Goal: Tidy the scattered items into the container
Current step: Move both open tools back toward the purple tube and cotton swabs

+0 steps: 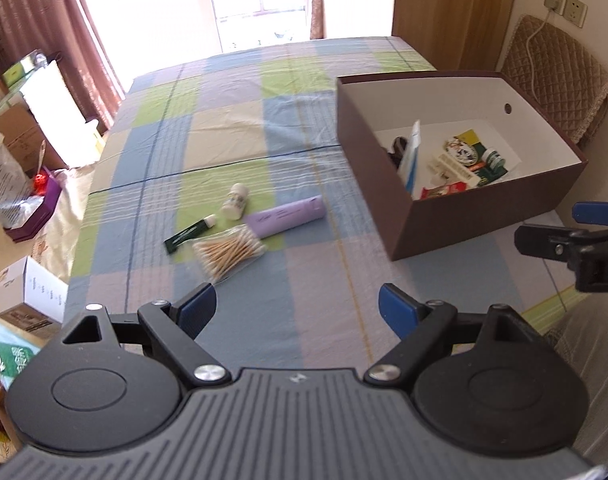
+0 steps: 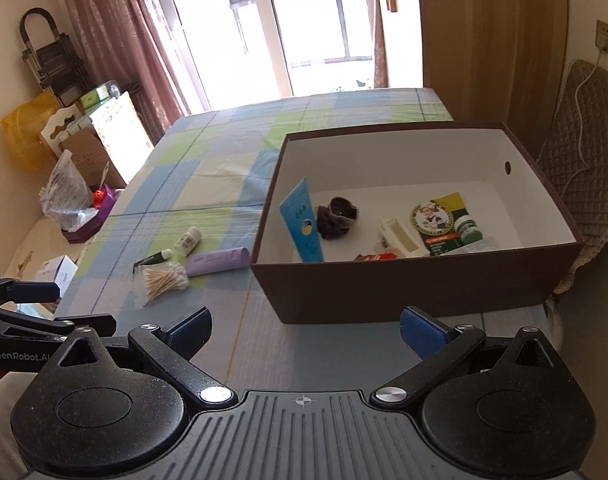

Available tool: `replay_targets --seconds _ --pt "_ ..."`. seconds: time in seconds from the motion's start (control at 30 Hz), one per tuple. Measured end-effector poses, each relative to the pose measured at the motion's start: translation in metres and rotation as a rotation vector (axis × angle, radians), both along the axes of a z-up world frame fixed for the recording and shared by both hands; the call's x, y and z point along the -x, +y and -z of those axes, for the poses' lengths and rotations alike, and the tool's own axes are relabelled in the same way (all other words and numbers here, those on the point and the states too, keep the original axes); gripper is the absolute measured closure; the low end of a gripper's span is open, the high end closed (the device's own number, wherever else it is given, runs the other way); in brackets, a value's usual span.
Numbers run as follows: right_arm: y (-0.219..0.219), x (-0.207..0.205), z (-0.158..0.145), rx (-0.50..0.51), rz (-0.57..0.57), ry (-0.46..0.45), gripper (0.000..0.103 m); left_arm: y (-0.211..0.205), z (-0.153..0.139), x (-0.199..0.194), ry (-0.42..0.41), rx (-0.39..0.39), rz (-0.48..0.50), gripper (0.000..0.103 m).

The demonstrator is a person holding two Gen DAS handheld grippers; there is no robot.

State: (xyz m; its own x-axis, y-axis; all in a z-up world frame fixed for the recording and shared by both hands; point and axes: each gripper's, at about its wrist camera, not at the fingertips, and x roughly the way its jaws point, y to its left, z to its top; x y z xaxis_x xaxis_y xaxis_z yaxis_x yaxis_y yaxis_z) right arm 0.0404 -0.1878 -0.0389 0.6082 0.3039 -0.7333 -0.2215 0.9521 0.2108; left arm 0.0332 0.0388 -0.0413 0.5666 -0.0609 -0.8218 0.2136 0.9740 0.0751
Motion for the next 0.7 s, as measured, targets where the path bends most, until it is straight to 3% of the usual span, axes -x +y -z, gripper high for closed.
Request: replay_targets --seconds 0.33,0.7 --pt "0.045 -0.003 0.009 -0.014 -0.182 -0.025 0.0 0.055 0.014 0.004 0.001 0.005 -0.077 0.017" --pt "0.094 -0.042 0.024 0.134 -0.535 -0.119 0.0 0.076 0.031 -0.022 -0.028 -0.008 0.021 0.018"
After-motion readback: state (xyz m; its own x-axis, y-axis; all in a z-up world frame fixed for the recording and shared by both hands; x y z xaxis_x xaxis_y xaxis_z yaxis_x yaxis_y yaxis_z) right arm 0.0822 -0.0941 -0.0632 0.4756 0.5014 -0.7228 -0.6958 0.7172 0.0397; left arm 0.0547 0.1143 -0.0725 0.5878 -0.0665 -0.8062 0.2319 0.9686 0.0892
